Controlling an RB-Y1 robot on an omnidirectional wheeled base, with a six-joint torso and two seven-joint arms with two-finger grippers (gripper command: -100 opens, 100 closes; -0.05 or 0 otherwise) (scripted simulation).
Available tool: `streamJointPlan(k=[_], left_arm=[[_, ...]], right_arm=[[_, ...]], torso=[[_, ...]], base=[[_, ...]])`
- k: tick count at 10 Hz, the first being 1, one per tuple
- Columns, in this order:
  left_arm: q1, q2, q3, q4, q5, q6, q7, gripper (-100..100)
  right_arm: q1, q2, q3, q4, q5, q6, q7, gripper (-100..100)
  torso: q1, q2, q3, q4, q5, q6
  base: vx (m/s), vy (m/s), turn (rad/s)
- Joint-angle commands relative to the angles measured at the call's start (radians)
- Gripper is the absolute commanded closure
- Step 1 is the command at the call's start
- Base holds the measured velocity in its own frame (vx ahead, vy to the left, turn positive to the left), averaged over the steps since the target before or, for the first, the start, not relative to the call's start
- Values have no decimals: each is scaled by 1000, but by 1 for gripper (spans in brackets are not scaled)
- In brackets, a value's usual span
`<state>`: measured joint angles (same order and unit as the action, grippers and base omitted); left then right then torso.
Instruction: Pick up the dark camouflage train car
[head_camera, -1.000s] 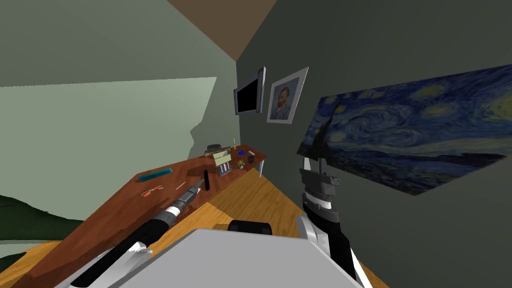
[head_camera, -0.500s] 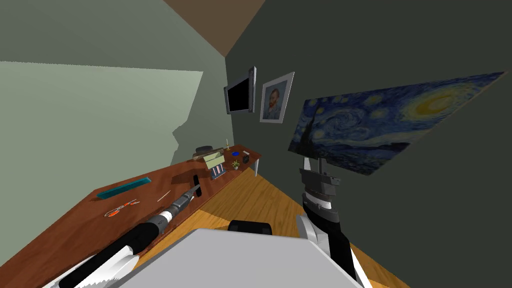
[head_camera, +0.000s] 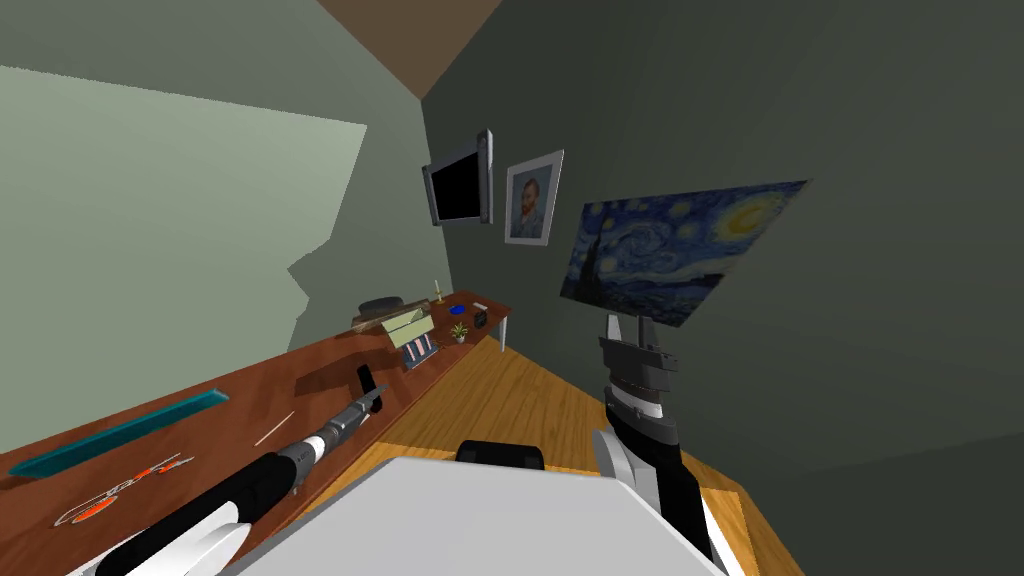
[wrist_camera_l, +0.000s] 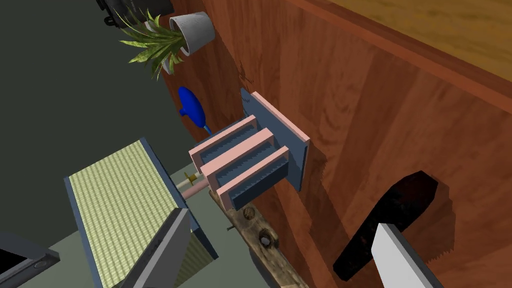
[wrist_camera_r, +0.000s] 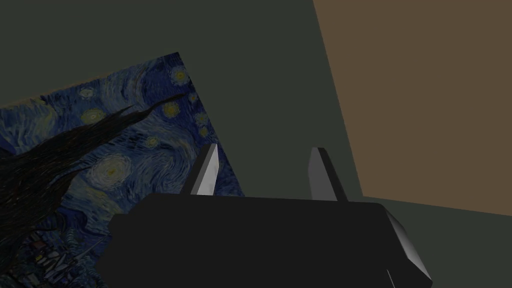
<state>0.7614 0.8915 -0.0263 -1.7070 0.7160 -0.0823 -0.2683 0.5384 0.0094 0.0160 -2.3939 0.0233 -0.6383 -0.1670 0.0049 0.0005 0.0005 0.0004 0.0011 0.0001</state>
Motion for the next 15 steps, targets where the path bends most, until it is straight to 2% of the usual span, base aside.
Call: streamJointPlan(k=[1,2,3,4,5,6,7,8,9,11,12,13,15], left_arm=[[8,25,-12,19,35,14,-3,-100],[8,59,-33,55,69,47,-8,-100],[8,64,-33,55,87,47,-8,-100],[6,102,-56,89,123,82,-14,-100],[6,102,-56,89,139,82,-14,-100],[3,138,-79,123,179,117,-19,-100],[3,138,-79,123,191,117,-19,-100],[-2,173,-104,155,224,152,-23,-100],[-2,173,-104,155,241,152,-23,-100],[-18,235,-155,216,318,213,-32,-100],[-18,235,-155,216,338,224,-32,-100],[-18,235,-155,216,338,224,-32,-100],[-39,288,-208,271,416,287,-39,-100]], right_arm=[[0,0,0,0,0,0,0,0],[0,0,0,0,0,0,0,0],[0,0,0,0,0,0,0,0],[0,0,0,0,0,0,0,0],[0,0,0,0,0,0,0,0],[0,0,0,0,0,0,0,0],[0,0,0,0,0,0,0,0],[0,0,0,0,0,0,0,0],[0,0,0,0,0,0,0,0],[0,0,0,0,0,0,0,0],[0,0,0,0,0,0,0,0],[0,0,0,0,0,0,0,0],[0,0,0,0,0,0,0,0]], torso=[[0,0,0,0,0,0],[0,0,0,0,0,-1],[1,0,0,0,0,0],[1,0,0,0,0,-2],[2,0,0,0,0,0],[2,0,0,0,0,-2],[2,0,0,0,0,0],[2,0,0,0,0,-2],[2,0,0,0,0,-1],[2,-1,0,0,0,-1],[5,1,0,0,1,-1],[5,1,0,0,1,-2],[2,-1,0,0,0,-1]], base=[[-12,35,-191],[-13,40,-373],[-11,47,-148],[-16,48,-290],[-18,52,-153],[-21,50,-338],[-20,55,-170],[-18,52,-232],[-11,53,-202],[-33,77,-403],[-42,102,-129],[-10,43,62],[-30,64,-347]])
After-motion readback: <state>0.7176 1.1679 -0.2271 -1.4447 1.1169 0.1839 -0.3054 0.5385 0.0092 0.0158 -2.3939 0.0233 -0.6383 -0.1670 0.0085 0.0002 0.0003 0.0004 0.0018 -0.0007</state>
